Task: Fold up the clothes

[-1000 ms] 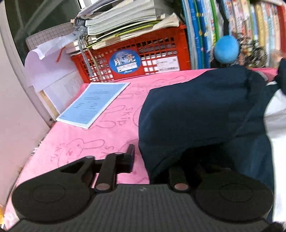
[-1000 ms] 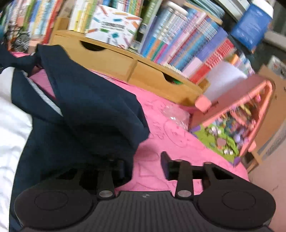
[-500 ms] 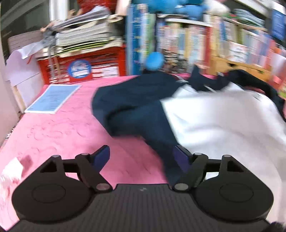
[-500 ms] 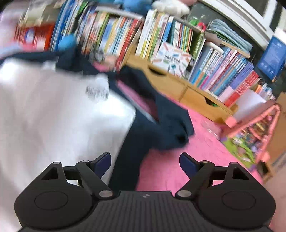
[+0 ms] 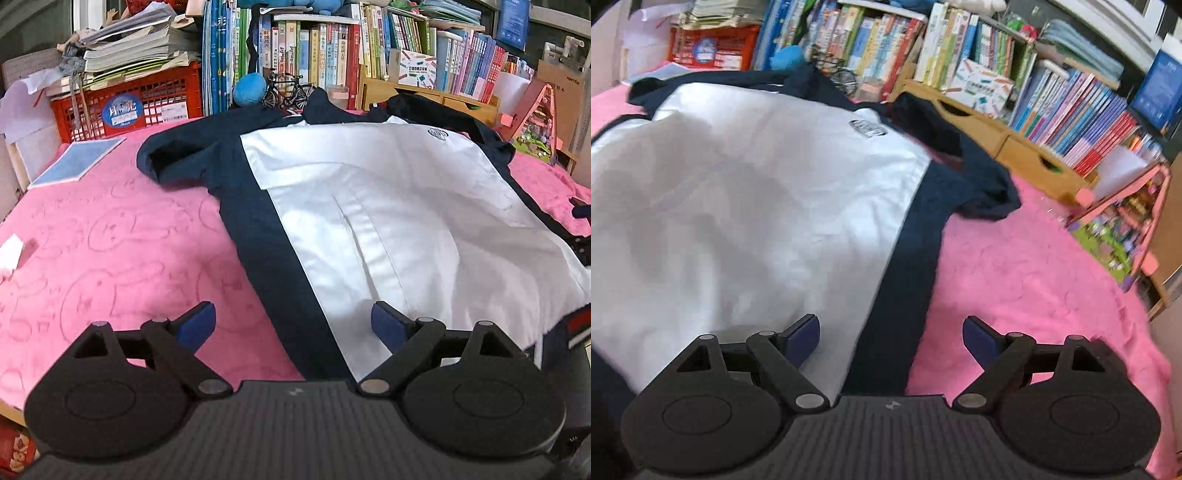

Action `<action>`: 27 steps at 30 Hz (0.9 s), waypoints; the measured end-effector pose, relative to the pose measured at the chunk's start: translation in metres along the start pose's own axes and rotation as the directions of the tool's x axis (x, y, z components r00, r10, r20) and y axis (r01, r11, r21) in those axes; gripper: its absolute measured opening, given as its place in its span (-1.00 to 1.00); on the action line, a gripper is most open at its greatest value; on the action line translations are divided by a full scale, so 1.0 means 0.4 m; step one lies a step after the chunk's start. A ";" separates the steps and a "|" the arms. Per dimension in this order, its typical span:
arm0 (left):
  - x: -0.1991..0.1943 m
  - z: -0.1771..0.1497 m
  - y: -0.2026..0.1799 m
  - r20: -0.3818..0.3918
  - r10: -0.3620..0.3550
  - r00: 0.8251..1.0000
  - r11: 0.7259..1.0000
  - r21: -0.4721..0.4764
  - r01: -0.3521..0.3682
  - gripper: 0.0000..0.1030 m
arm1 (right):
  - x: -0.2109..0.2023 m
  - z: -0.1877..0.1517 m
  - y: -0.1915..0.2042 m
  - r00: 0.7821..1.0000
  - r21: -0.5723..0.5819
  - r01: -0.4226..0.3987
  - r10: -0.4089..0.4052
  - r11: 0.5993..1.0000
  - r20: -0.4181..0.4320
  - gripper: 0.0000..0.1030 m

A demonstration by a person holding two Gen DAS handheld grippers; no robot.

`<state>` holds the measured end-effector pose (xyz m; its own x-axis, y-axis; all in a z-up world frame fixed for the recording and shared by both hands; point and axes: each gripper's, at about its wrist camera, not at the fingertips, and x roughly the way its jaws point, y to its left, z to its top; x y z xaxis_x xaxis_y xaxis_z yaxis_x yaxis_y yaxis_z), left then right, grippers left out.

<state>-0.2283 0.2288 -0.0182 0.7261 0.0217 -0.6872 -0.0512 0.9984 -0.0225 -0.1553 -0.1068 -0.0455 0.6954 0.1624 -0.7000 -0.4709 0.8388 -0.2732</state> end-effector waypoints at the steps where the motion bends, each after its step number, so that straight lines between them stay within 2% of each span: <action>1: -0.003 -0.003 -0.003 -0.001 -0.003 1.000 1.000 -0.002 0.003 0.80 | -0.007 -0.005 0.002 1.000 0.004 -0.012 0.012 1.000 -0.002 0.65; 13: 0.016 0.008 -0.036 0.006 -0.001 1.000 1.000 0.016 0.001 0.84 | -0.014 -0.026 0.007 0.999 -0.013 -0.028 0.028 1.000 -0.041 0.64; 15: 0.019 0.010 -0.039 0.007 -0.008 1.000 1.000 0.012 0.008 0.84 | -0.013 -0.028 0.006 0.996 0.010 -0.060 0.060 0.998 -0.060 0.59; 17: 0.022 0.012 -0.043 0.008 -0.015 1.000 1.000 0.007 0.015 0.84 | -0.019 -0.027 0.003 0.992 0.012 -0.100 0.101 0.995 -0.076 0.45; 21: 0.020 0.016 -0.051 0.016 -0.013 1.000 1.000 0.009 0.013 0.84 | -0.035 -0.032 0.005 0.985 -0.019 -0.145 0.143 0.989 -0.094 0.37; 22: 0.019 0.019 -0.053 0.019 -0.005 1.000 1.000 0.011 0.005 0.84 | -0.040 -0.036 0.004 0.982 -0.010 -0.164 0.162 0.986 -0.098 0.27; 23: 0.015 0.032 -0.054 0.036 0.012 0.999 1.000 0.012 -0.013 0.83 | -0.044 -0.040 0.003 0.978 0.002 -0.183 0.183 0.983 -0.101 0.13; 25: -0.001 0.088 -0.058 0.105 0.038 0.994 0.999 0.022 -0.041 0.83 | -0.051 -0.029 0.009 0.961 -0.025 -0.245 0.239 0.969 -0.139 -0.02; 27: -0.012 0.184 -0.065 0.202 0.021 0.979 0.997 0.062 -0.035 0.93 | -0.057 0.012 0.017 0.947 -0.112 -0.279 0.254 0.954 -0.196 -0.05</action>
<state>-0.1800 0.2064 0.0389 0.8487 0.0531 -0.5263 -0.0335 0.9983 0.0467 -0.1717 -0.1021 -0.0283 0.4329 0.2649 -0.8616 -0.7039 0.6965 -0.1396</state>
